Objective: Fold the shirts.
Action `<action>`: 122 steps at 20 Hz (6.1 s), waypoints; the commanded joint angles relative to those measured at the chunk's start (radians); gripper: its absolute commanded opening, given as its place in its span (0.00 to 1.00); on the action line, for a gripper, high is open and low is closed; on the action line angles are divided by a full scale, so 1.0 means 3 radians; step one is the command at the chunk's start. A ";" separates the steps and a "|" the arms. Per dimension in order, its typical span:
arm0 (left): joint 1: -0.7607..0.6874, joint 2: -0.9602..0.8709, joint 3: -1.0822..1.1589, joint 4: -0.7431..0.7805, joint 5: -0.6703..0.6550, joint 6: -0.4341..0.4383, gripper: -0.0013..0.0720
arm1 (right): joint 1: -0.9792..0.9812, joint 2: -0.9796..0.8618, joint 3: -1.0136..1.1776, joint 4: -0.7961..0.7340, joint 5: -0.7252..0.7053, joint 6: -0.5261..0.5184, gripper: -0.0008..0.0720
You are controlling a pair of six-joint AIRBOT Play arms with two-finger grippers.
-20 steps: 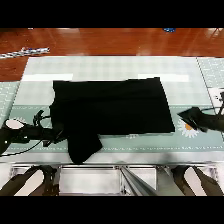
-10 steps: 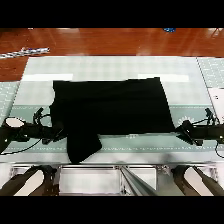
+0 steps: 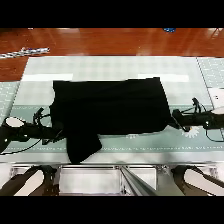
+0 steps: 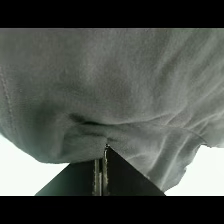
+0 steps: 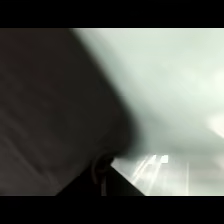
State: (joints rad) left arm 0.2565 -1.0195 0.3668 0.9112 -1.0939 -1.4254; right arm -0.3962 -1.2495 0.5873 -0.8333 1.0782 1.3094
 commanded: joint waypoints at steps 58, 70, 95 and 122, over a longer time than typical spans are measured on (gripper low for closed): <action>-0.1300 -0.0338 0.2143 0.1039 0.0267 -0.0654 0.71 | -0.0066 -0.1551 0.2028 0.0454 -0.0238 -0.0084 0.58; -0.1292 -0.0341 0.2143 0.1039 0.0312 -0.0654 0.71 | 0.0609 -0.2127 0.2738 0.0600 -0.0009 -0.0117 0.06; -0.3581 -0.2795 0.4149 -0.0027 0.0337 -0.0432 0.04 | 0.0624 0.2911 0.0712 -0.0647 0.0905 0.0984 0.04; -0.0028 0.0435 0.2740 0.0130 -0.0727 0.0165 0.04 | 0.2808 -0.0863 0.2572 0.0579 -0.0490 0.0342 0.05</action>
State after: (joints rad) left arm 0.1261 -1.0737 1.3758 0.9493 -1.3231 -1.4174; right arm 0.3538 -1.2575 1.1946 -0.6685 0.9741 1.4246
